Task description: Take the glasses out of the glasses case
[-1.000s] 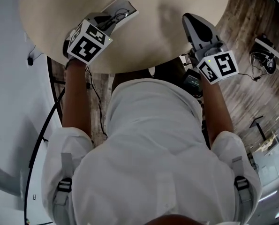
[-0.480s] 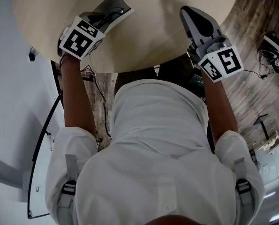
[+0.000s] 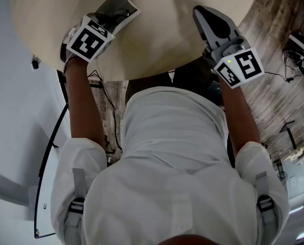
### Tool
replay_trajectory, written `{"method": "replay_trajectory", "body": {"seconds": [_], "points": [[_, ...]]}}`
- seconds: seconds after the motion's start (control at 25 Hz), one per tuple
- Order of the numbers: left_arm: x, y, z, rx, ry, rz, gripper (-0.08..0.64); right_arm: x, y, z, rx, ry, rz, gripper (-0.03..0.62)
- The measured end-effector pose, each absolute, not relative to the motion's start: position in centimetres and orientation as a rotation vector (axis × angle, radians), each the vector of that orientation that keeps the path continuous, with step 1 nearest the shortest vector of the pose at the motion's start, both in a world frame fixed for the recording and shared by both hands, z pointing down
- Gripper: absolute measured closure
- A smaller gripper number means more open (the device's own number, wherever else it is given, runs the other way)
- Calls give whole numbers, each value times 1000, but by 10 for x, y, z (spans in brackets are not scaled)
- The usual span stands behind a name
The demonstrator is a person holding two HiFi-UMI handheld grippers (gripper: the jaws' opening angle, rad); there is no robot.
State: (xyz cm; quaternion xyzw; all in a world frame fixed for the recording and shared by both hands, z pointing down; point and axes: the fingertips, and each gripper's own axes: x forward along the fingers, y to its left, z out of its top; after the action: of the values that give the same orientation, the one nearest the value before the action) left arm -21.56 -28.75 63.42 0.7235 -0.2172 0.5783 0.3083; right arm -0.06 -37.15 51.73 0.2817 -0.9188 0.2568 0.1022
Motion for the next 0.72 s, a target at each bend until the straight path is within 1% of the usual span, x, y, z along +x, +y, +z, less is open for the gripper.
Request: {"method": "replay_trajectory", "body": {"seconds": [0.4, 0.52, 0.72], "points": [[-216, -289, 636, 1890, -578, 1571, 505, 2, -368, 519, 882, -2708, 756, 566], [-215, -296, 622, 1940, -618, 1544, 531, 1, -370, 512, 906, -2714, 739, 566], [-208, -306, 584, 2019, -657, 1482, 532, 1, -367, 487, 934, -2735, 680, 566]]}}
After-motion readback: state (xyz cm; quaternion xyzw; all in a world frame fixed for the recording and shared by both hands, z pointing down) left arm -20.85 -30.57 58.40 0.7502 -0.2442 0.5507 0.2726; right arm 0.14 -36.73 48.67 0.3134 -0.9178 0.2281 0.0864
